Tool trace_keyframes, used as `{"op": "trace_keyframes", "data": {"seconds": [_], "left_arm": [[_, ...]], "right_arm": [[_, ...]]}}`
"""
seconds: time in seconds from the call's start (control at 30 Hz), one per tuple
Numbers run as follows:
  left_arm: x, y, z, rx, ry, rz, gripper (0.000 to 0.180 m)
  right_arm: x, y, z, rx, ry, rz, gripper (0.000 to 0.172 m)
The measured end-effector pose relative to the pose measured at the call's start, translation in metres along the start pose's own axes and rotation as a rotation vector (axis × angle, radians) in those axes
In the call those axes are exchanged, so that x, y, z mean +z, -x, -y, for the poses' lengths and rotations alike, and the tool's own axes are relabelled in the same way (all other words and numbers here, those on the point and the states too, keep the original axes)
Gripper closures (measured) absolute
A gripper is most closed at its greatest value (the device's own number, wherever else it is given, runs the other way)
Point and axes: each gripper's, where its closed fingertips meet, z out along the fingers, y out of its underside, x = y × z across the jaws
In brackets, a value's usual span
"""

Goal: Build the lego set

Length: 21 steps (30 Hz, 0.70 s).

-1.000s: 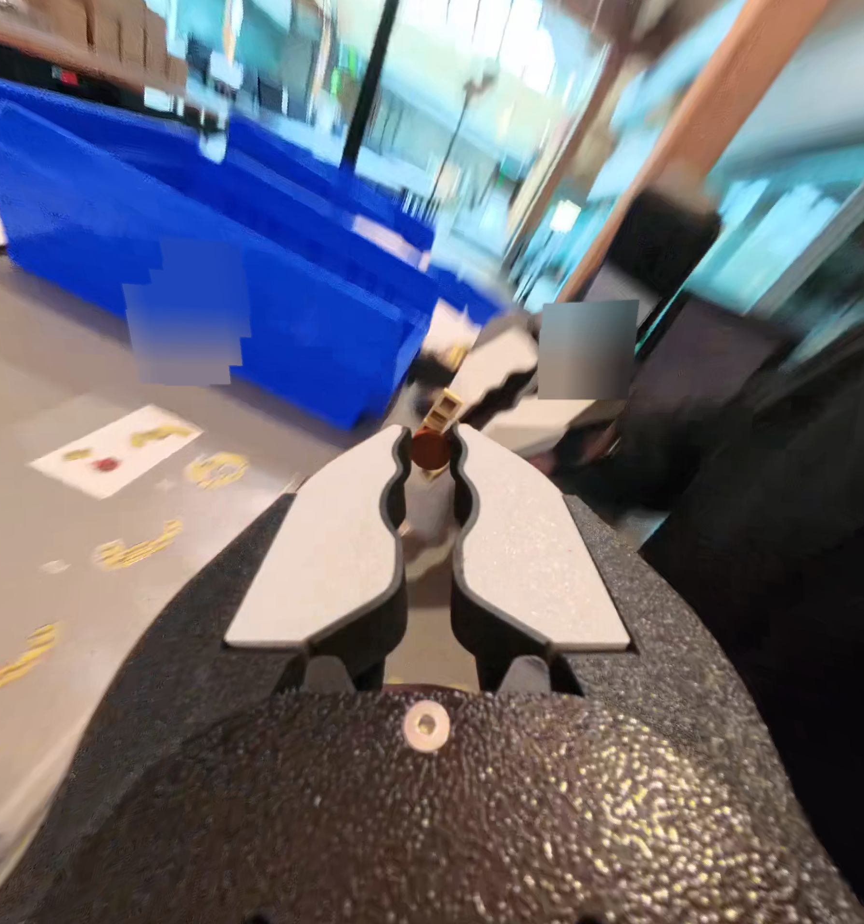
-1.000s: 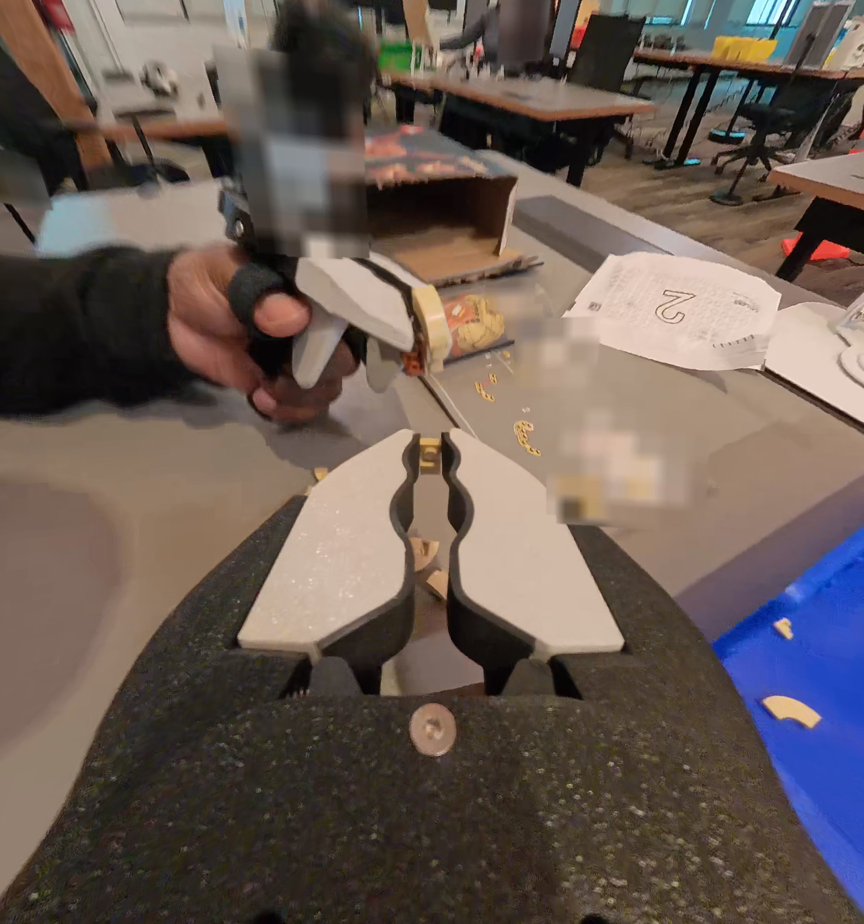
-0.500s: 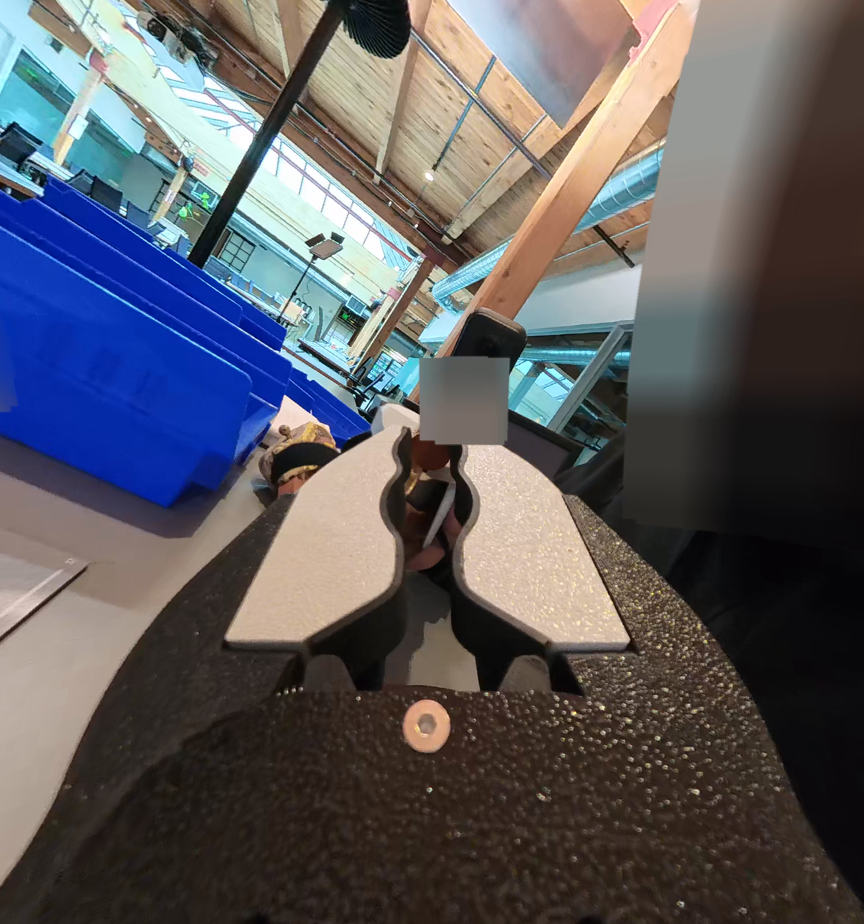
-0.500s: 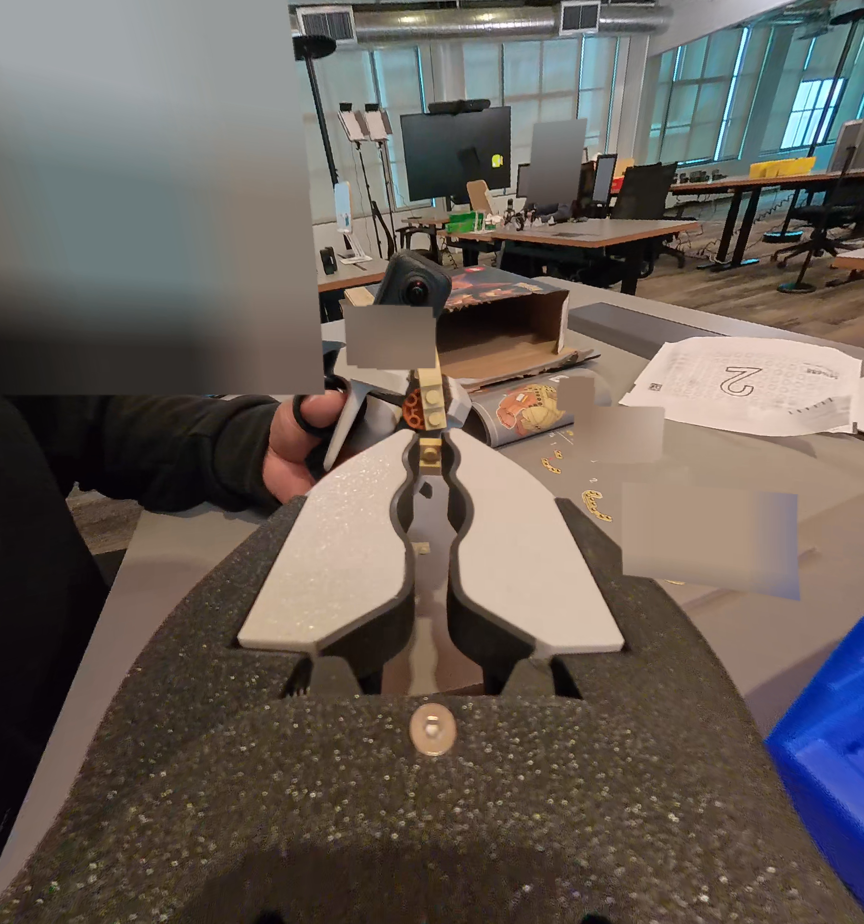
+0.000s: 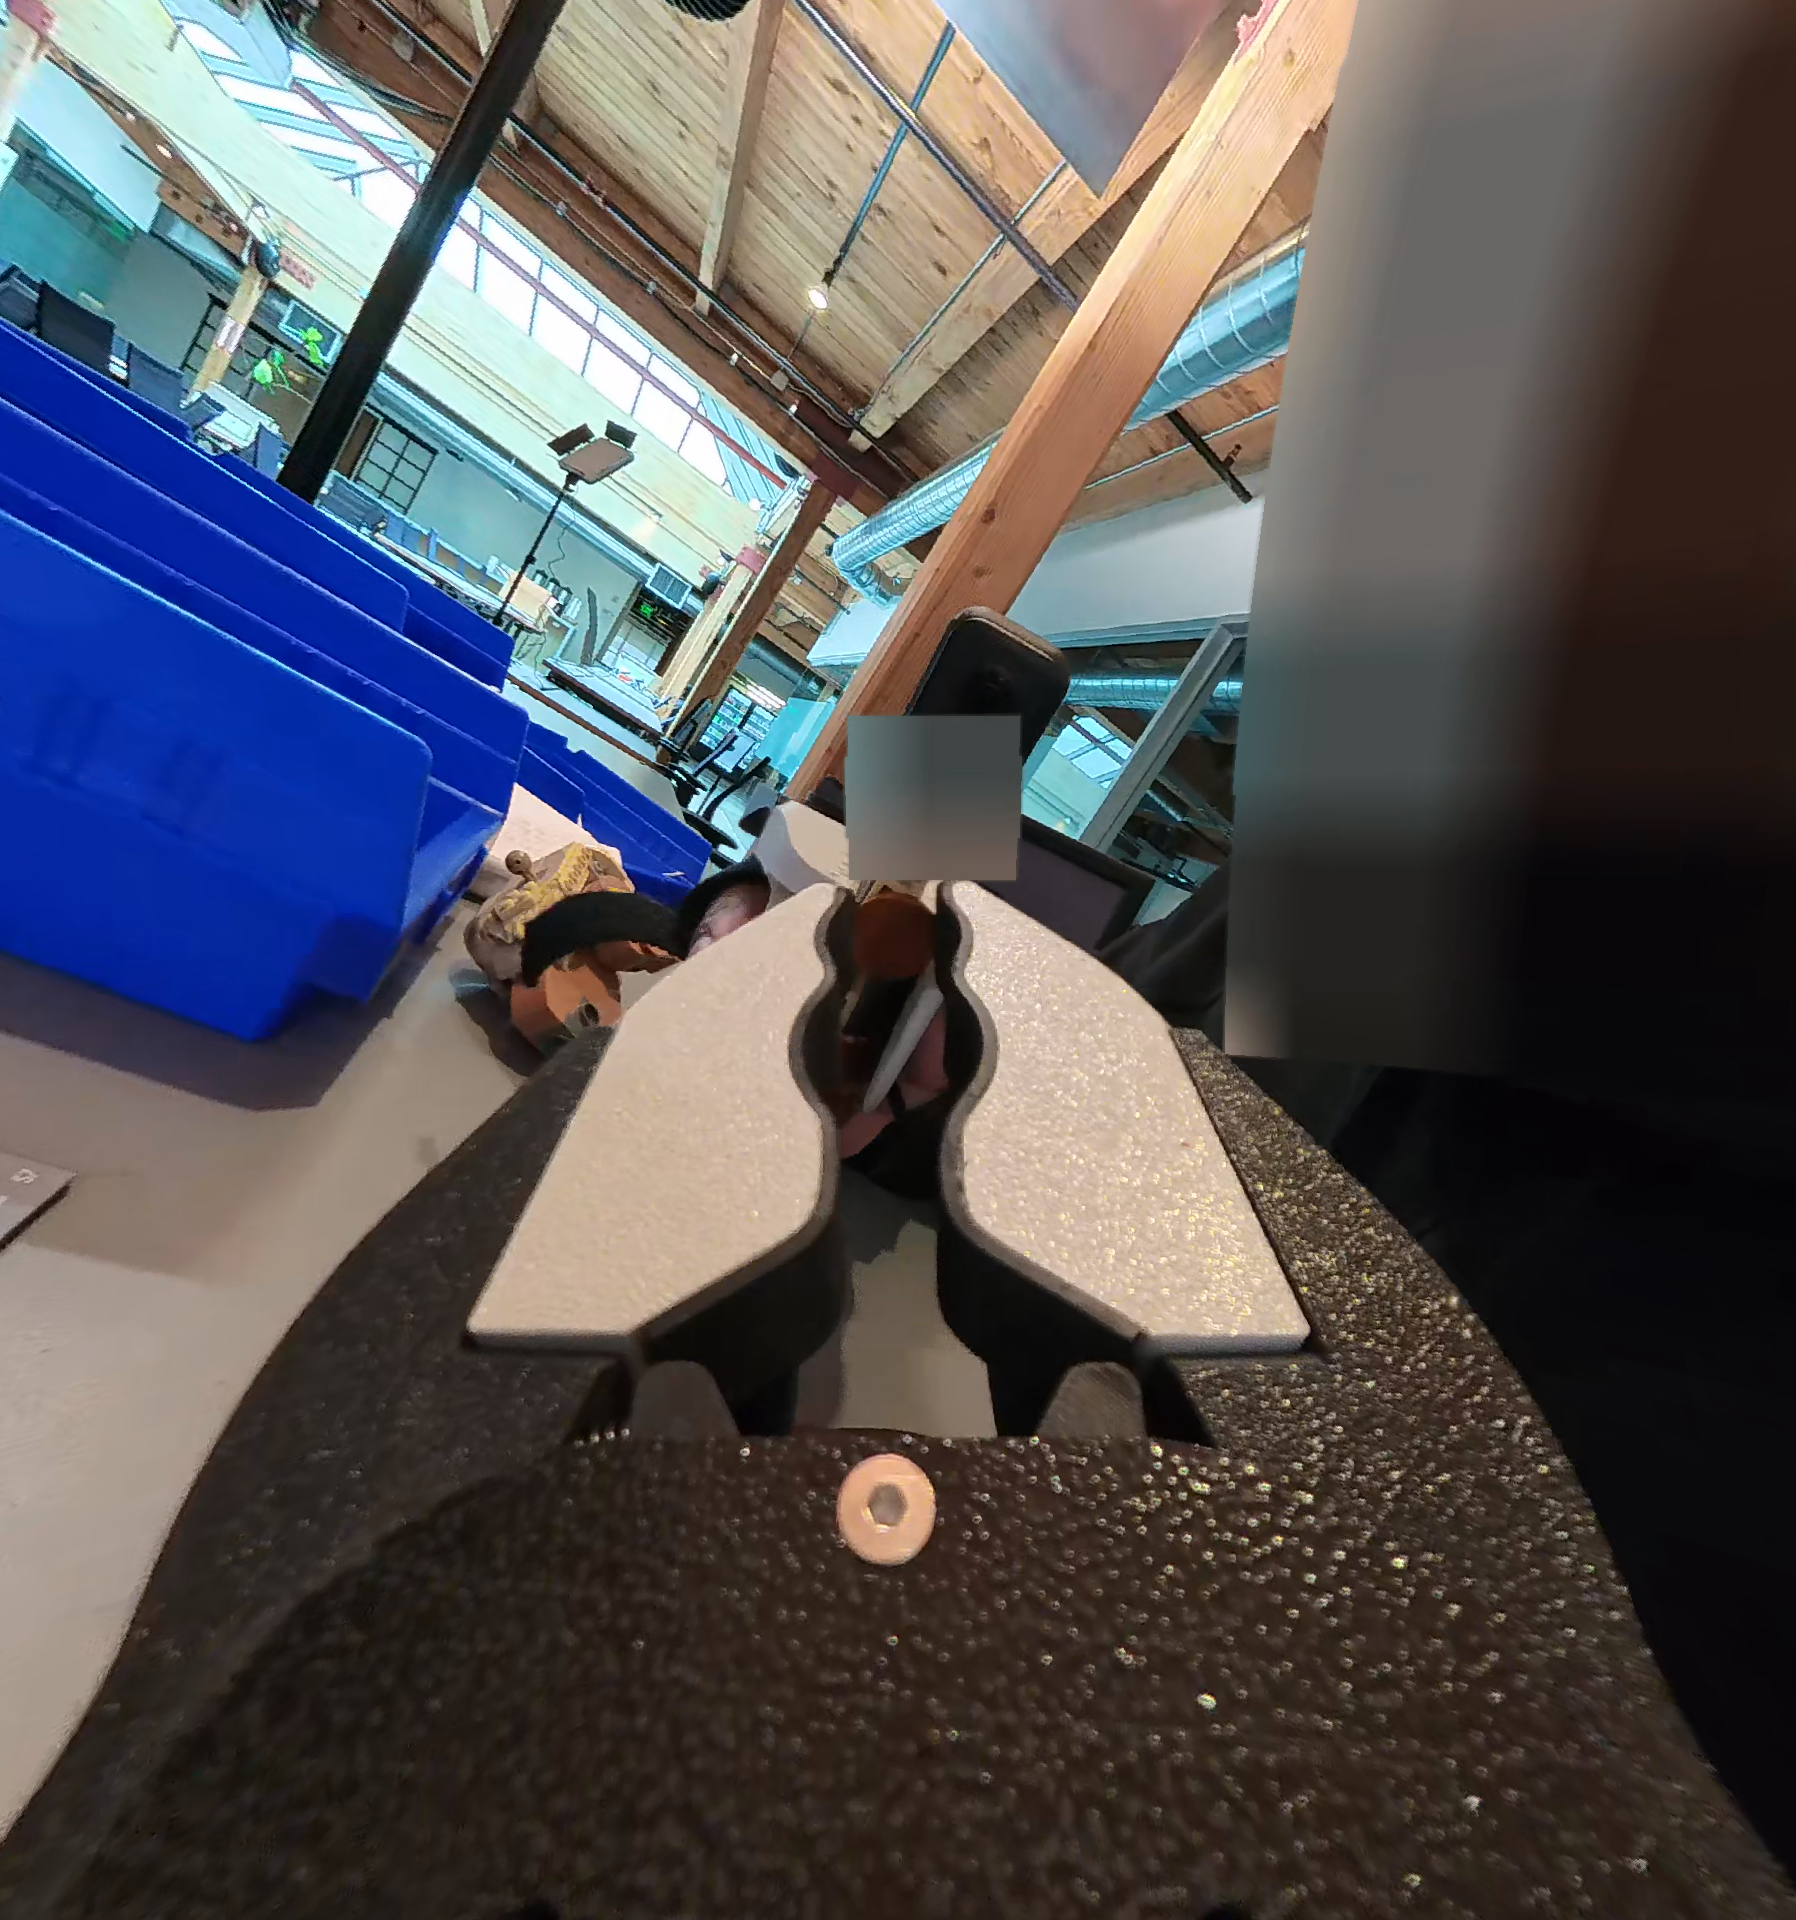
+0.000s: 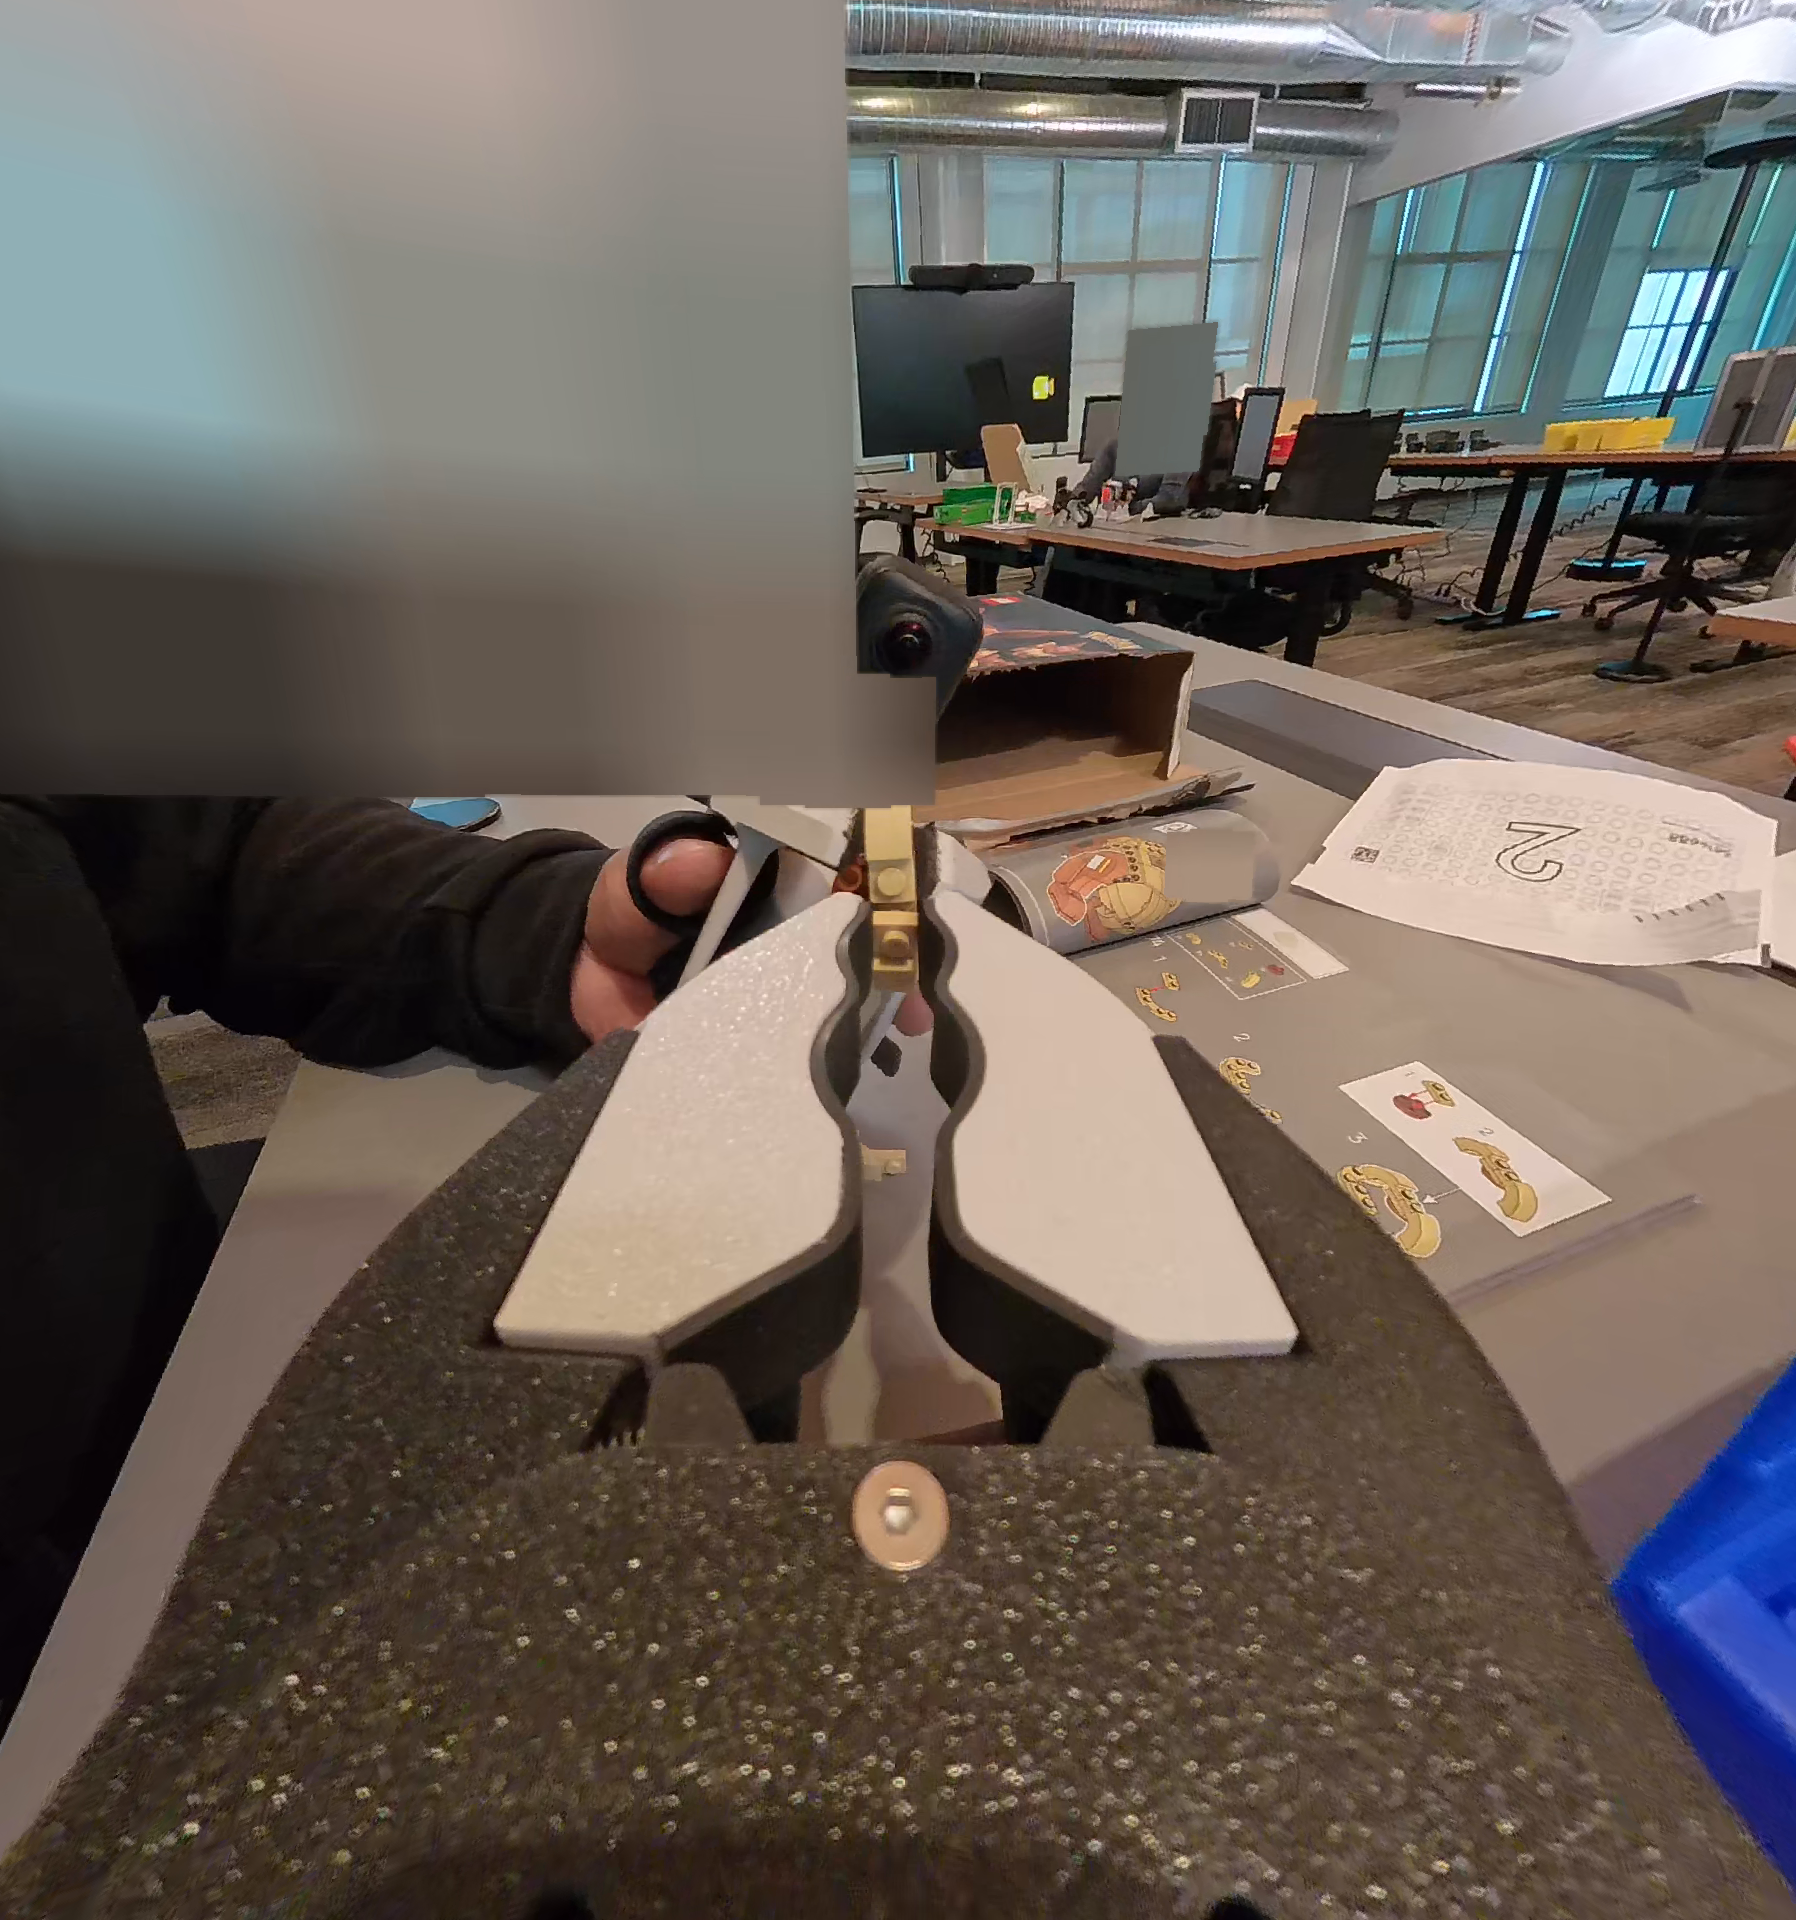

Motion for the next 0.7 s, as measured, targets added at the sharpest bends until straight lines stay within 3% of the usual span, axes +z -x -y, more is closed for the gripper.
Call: {"op": "trace_keyframes", "data": {"seconds": [0.7], "left_arm": [[-0.001,-0.0005,0.003,-0.052,-0.071,-0.002,0.167]], "right_arm": [[0.0002,-0.0003,-0.0004,0.001,0.04,-0.029,0.165]]}}
